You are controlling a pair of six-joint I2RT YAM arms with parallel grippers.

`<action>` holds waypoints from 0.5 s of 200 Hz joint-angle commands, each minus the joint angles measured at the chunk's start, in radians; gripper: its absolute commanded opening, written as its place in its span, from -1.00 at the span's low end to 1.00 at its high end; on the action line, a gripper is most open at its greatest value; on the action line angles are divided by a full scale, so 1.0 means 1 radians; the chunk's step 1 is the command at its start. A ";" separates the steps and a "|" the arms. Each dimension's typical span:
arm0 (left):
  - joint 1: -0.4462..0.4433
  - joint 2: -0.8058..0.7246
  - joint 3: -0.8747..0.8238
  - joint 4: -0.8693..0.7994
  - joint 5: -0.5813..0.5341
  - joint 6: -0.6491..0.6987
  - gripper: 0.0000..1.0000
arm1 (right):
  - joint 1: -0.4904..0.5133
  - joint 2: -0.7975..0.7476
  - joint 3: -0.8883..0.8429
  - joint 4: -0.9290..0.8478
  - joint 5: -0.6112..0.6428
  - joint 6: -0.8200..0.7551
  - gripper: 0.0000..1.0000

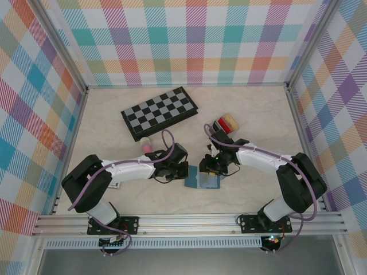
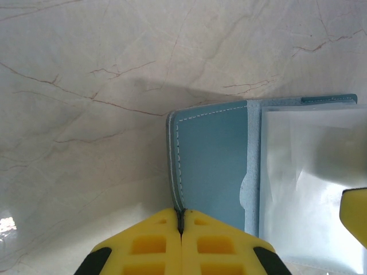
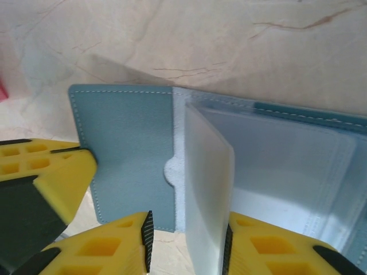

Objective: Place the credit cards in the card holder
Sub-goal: Flip over the card slot in the card holder.

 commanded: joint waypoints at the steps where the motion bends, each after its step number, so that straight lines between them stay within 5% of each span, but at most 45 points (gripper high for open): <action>1: 0.010 -0.007 -0.004 0.018 0.000 -0.012 -1.00 | 0.007 0.002 0.019 0.063 -0.079 0.017 -0.22; 100: 0.009 -0.054 -0.064 0.041 -0.058 -0.060 -0.96 | 0.025 0.153 -0.035 0.322 -0.124 0.174 -0.17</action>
